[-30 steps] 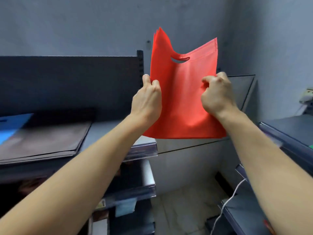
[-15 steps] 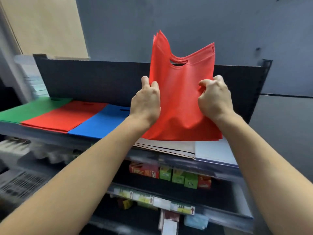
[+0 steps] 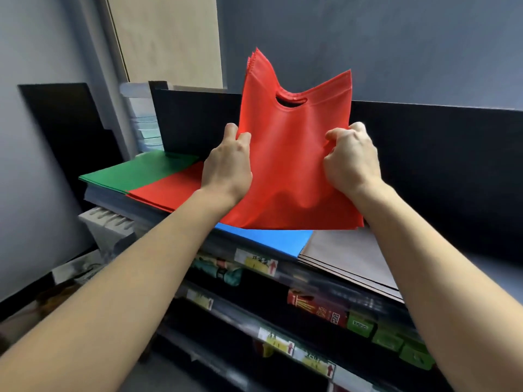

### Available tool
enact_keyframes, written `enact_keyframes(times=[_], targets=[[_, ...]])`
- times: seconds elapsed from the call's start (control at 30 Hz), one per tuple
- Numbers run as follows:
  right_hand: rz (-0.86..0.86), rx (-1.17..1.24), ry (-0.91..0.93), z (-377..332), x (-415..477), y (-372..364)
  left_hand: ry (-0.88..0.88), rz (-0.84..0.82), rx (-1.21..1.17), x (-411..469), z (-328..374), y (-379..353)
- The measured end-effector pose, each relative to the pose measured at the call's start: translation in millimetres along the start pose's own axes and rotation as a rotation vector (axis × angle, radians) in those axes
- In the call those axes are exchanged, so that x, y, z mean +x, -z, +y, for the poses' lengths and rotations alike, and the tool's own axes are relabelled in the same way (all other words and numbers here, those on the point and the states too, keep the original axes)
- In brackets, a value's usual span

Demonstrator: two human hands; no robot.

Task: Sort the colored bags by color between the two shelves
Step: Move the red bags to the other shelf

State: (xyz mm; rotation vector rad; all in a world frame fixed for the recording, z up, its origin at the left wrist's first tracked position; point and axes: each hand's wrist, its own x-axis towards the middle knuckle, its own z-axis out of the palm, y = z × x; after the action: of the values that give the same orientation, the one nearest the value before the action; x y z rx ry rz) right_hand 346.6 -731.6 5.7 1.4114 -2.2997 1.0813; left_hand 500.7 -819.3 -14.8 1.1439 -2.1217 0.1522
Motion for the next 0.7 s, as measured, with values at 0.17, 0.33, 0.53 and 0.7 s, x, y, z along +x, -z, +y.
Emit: enact_keyframes(times=[0.17,0.33,0.53,0.7], targets=[[-0.043,0.063,0.072,-32,22,-40,0.092,0.034,0.072,14,-52,5],[-0.099,0.117,0.135,-64,40,-77,0.147,0.069,0.122,28,-100,8],[-0.118,0.058,0.104,-90,70,-115,0.138,0.040,0.067,61,-151,-14],[-0.092,-0.015,-0.009,-121,86,-162,0.071,-0.040,-0.009,99,-208,-32]])
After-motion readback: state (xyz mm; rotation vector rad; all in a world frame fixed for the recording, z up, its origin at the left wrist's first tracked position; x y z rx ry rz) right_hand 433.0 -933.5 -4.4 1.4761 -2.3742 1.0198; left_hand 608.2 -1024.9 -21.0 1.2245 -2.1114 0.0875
